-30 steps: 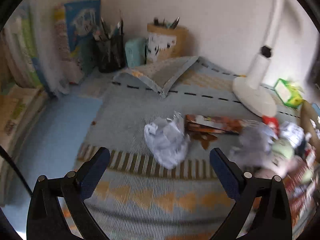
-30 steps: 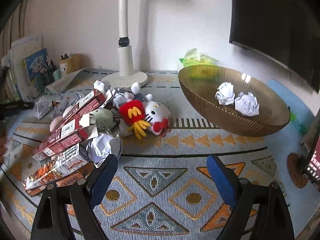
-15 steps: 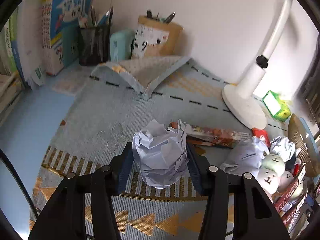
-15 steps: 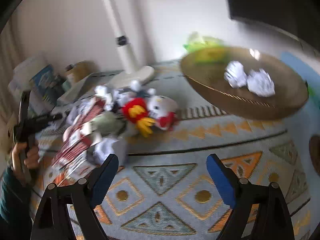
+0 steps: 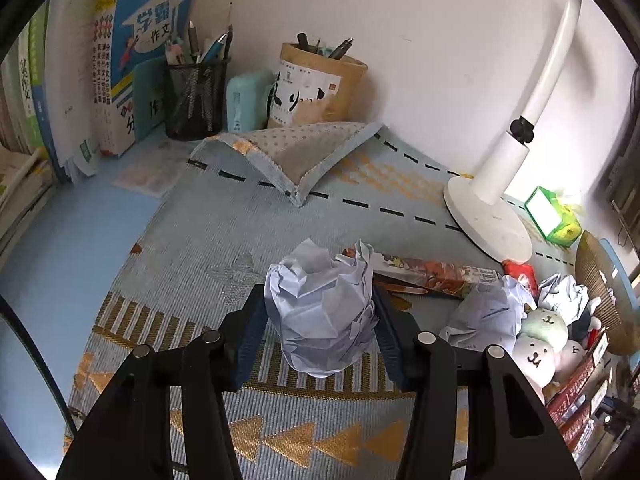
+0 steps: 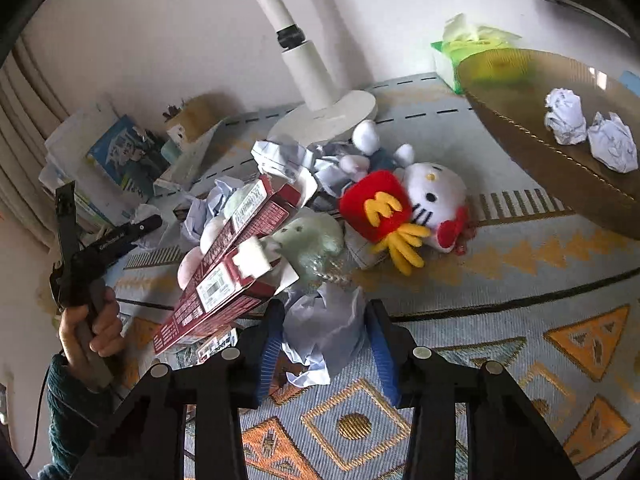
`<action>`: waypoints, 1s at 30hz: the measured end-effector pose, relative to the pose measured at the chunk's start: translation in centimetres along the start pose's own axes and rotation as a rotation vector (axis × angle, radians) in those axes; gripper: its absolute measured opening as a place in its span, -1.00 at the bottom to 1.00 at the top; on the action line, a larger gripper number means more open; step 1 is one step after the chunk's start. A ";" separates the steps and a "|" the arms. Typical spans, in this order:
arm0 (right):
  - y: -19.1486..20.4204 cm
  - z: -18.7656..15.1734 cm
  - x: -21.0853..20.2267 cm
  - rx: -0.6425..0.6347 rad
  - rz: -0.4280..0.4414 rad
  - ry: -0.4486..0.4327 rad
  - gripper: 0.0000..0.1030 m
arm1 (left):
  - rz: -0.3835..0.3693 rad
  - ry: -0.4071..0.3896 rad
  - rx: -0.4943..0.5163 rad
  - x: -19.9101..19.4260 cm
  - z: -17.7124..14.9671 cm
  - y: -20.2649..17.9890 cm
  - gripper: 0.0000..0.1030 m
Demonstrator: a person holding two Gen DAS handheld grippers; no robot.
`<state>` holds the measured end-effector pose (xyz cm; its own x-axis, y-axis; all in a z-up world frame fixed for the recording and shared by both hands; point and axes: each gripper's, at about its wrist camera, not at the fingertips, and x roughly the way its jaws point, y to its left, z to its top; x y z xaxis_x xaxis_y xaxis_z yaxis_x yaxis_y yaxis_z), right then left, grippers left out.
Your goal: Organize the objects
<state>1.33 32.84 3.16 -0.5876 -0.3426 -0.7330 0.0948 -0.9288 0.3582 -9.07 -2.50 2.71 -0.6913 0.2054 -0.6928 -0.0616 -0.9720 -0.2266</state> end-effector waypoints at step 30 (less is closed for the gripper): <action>-2.7 -6.2 -5.3 -0.163 -0.245 -0.007 0.37 | -0.002 -0.006 0.018 -0.1 -0.3 -0.6 -0.06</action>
<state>9.13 36.31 2.47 -0.6146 -0.1048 -0.7819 0.0771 -0.9944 0.0727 -8.73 -1.90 2.70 -0.6955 0.2064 -0.6883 -0.0757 -0.9736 -0.2154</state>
